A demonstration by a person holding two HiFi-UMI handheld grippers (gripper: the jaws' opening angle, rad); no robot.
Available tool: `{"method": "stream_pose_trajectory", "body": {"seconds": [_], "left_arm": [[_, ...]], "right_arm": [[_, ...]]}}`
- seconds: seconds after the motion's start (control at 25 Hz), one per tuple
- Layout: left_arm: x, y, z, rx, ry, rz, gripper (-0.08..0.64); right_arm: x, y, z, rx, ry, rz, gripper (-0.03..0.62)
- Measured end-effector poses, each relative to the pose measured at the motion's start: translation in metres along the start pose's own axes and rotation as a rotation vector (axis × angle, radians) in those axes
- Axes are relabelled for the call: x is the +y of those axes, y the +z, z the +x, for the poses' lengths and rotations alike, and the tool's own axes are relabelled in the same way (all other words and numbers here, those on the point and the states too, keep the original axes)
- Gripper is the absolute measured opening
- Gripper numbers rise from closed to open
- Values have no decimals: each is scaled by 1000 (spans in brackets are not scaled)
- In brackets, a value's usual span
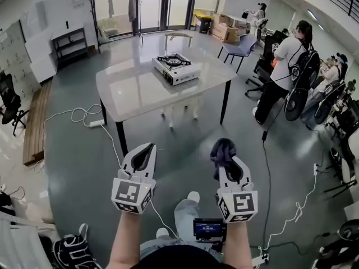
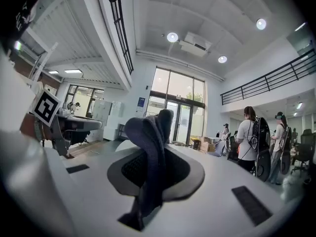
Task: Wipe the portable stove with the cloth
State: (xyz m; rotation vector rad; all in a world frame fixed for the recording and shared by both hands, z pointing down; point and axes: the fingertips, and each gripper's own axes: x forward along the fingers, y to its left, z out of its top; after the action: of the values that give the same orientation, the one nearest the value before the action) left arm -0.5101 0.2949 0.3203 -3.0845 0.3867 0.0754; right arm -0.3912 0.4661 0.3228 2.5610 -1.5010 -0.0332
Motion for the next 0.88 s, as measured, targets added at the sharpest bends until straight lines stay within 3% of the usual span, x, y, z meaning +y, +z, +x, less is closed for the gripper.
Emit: {"method": "stream_pose_trajectory", "body": {"seconds": [0.12, 0.56, 0.88], "left_arm": [[2, -6, 26, 17, -1, 0, 11], [21, -10, 169, 21, 38, 17, 11], [28, -5, 253, 38, 109, 28, 11]], "right_arm": [[-16, -5, 23, -1, 18, 38, 66], [-97, -20, 152, 18, 134, 30, 67], [-144, -13, 235, 17, 251, 17, 67]]}}
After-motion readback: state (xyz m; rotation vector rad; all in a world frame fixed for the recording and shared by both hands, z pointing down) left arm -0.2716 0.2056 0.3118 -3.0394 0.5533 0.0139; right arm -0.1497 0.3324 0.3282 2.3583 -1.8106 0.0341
